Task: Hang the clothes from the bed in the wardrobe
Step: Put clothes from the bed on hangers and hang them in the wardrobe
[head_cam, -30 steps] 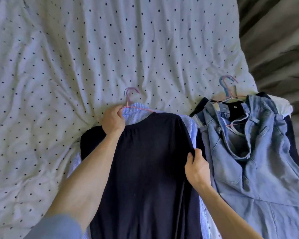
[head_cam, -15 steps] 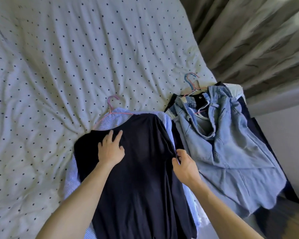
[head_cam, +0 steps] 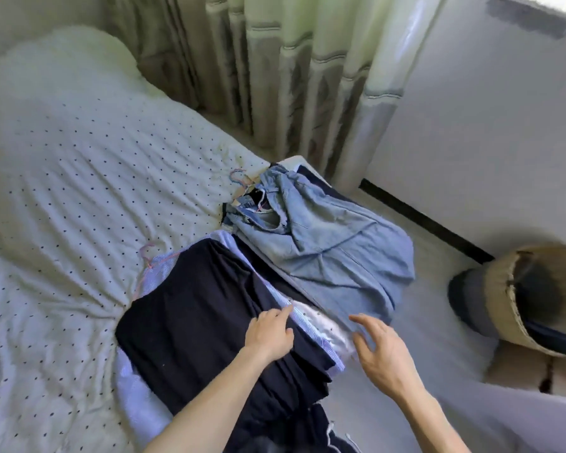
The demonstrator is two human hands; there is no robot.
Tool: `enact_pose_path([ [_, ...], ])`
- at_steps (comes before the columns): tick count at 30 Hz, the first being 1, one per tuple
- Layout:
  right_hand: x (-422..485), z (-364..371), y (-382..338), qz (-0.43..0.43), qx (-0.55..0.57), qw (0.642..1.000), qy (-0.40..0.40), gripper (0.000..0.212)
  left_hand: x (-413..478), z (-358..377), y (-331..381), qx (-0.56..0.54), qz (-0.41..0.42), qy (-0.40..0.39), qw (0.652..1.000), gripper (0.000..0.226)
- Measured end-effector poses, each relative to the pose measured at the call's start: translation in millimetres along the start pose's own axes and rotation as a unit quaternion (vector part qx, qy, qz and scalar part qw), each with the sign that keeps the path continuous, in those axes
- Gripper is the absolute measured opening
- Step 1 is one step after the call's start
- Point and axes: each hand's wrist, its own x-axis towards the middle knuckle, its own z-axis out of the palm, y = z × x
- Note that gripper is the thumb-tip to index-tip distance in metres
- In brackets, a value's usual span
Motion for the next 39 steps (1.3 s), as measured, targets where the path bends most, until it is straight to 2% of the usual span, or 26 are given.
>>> enact_pose_path([
  [4, -86.7, -43.0, 78.6, 0.049, -0.028, 0.989, 0.138, 0.036, -7.1, -1.0, 88.8, 0.178, 0.122, 0.004, 0.976, 0.054],
  [9, -209.8, -90.2, 159.1, 0.184, -0.026, 0.936, 0.298, 0.035, -36.1, 8.6, 227.5, 0.329, 0.310, 0.044, 0.891, 0.046],
  [14, -328.5, -109.6, 206.9, 0.313, -0.007, 0.864, 0.394, 0.037, -85.3, 58.3, 366.4, 0.349, 0.472, 0.066, 0.807, 0.043],
  [16, -368.2, -113.4, 216.9, 0.344, -0.002, 0.835, 0.429, 0.044, -111.1, 85.9, 414.6, 0.352, 0.530, 0.059, 0.769, 0.042],
  [21, -452.7, -126.2, 233.9, 0.409, 0.022, 0.759, 0.506, 0.046, -183.1, 150.2, 523.2, 0.327, 0.649, 0.024, 0.687, 0.049],
  [26, -510.0, -138.6, 248.8, 0.477, 0.009, 0.689, 0.546, 0.036, -245.5, 205.0, 611.2, 0.311, 0.715, -0.019, 0.626, 0.044],
  [32, -547.7, -172.2, 281.9, 0.547, -0.014, 0.638, 0.542, 0.035, -281.7, 258.6, 701.0, 0.278, 0.769, -0.071, 0.571, 0.045],
  [37, -564.8, -227.5, 320.2, 0.580, -0.086, 0.607, 0.536, 0.052, -291.7, 290.4, 783.0, 0.270, 0.819, -0.026, 0.506, 0.045],
  [39, -576.0, -251.7, 332.7, 0.590, -0.122, 0.590, 0.537, 0.050, -298.7, 298.0, 813.1, 0.270, 0.831, -0.027, 0.486, 0.046],
])
